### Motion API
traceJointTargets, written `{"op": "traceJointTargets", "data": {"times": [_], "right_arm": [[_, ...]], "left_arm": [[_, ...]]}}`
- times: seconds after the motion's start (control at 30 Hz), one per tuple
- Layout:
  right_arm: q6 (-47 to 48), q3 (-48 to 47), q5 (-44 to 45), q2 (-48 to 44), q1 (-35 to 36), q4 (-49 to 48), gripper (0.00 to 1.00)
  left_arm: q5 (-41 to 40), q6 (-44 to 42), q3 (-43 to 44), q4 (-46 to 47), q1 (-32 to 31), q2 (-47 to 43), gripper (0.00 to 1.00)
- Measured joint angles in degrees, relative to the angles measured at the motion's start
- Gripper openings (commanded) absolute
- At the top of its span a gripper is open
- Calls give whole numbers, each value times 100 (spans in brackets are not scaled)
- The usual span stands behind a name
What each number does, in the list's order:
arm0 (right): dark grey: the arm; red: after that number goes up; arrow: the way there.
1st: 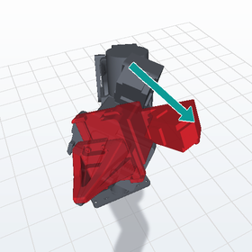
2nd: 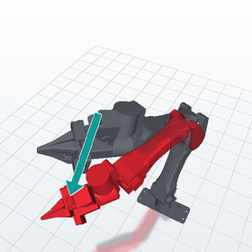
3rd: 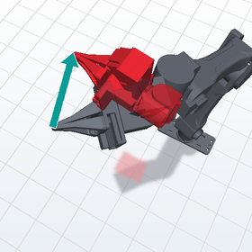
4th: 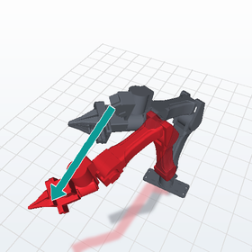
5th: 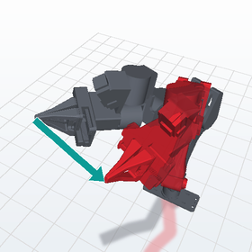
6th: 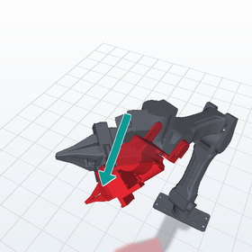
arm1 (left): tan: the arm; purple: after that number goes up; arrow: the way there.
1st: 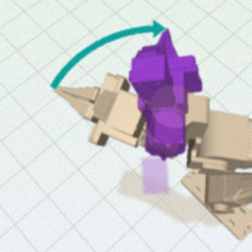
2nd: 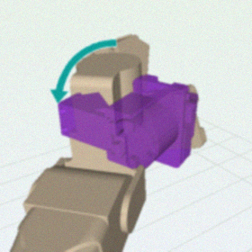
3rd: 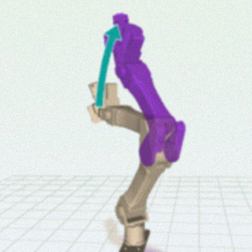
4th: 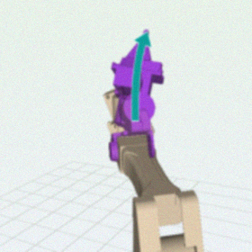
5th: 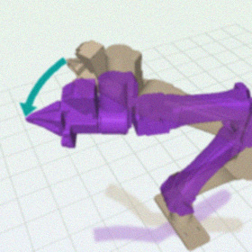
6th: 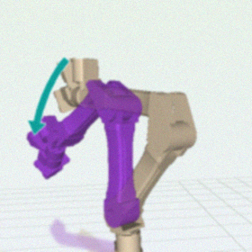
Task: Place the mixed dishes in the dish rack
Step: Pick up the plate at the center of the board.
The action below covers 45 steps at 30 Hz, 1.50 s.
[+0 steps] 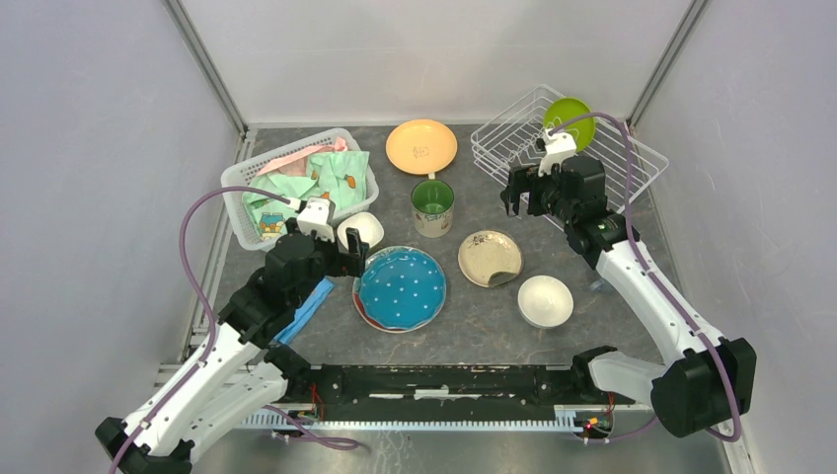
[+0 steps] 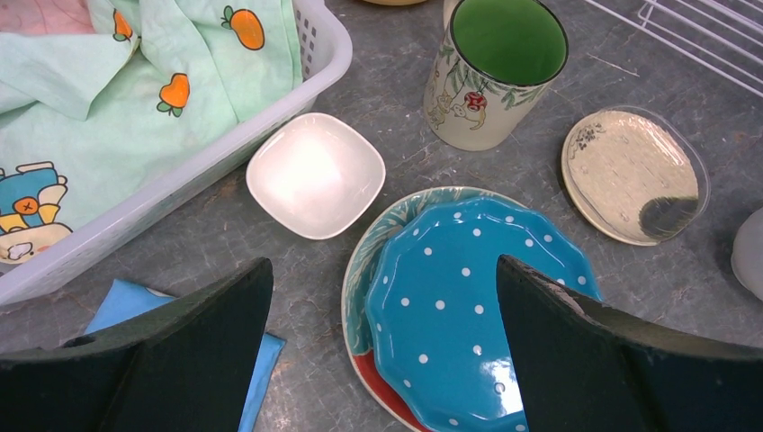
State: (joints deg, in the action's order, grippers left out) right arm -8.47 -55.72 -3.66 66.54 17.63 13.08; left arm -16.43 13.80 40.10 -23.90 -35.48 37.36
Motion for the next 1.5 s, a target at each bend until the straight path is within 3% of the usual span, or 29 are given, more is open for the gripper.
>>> {"op": "traceJointTargets", "data": {"times": [1.5], "right_arm": [[76, 219, 11, 101, 0, 15, 98]], "left_arm": [[-4, 0, 0, -4, 0, 153, 100]]}}
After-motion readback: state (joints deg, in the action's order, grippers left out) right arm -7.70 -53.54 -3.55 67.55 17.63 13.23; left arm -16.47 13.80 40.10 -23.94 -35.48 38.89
